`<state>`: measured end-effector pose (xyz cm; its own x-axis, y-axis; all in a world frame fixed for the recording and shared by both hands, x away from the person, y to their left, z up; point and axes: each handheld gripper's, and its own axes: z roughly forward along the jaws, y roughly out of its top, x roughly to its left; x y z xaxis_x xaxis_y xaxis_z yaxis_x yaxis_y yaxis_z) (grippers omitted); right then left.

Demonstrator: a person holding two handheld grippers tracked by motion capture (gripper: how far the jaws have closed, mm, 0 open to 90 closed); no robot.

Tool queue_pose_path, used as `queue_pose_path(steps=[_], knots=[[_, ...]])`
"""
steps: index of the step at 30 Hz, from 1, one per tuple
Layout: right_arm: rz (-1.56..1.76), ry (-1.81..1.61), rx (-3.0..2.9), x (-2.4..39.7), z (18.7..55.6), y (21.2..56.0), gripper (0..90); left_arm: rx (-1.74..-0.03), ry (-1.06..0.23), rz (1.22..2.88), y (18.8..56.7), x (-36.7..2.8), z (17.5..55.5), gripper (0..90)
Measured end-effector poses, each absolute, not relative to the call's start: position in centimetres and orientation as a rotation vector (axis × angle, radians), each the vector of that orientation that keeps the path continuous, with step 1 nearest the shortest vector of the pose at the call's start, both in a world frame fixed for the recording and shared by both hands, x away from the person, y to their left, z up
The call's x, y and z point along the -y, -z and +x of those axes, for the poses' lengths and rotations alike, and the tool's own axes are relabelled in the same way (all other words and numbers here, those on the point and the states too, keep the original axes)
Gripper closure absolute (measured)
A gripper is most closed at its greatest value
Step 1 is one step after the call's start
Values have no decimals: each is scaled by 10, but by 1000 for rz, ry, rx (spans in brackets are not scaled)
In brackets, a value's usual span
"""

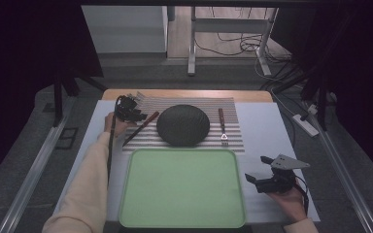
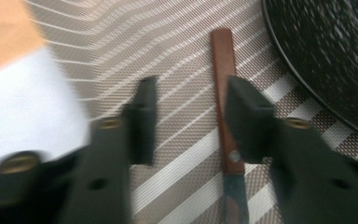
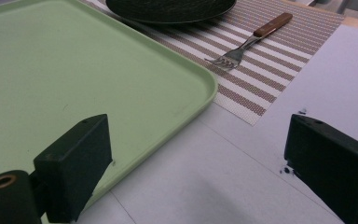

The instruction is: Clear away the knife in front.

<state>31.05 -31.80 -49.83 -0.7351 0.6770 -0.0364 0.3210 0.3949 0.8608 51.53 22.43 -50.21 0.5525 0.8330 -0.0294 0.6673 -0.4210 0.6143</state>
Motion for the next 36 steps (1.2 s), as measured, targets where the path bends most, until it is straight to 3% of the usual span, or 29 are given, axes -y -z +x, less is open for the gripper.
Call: queue_pose_path(steps=[2,5,14,26,36], knots=[[861,-1281,-2275,318,311,498,73,-1198,-321,2274,497,-223,514,370],[859,-1280,-2275,317,310,498,73,-1194,-298,2327,494,-220,513,301],[854,-1273,-2281,316,310,498,73,-1224,-248,2461,503,-205,517,309],[859,-1268,-2285,316,311,498,73,-1230,-180,2513,510,-200,524,486],[862,-1265,-2288,316,311,499,73,-1234,-141,2516,511,-202,527,735]])
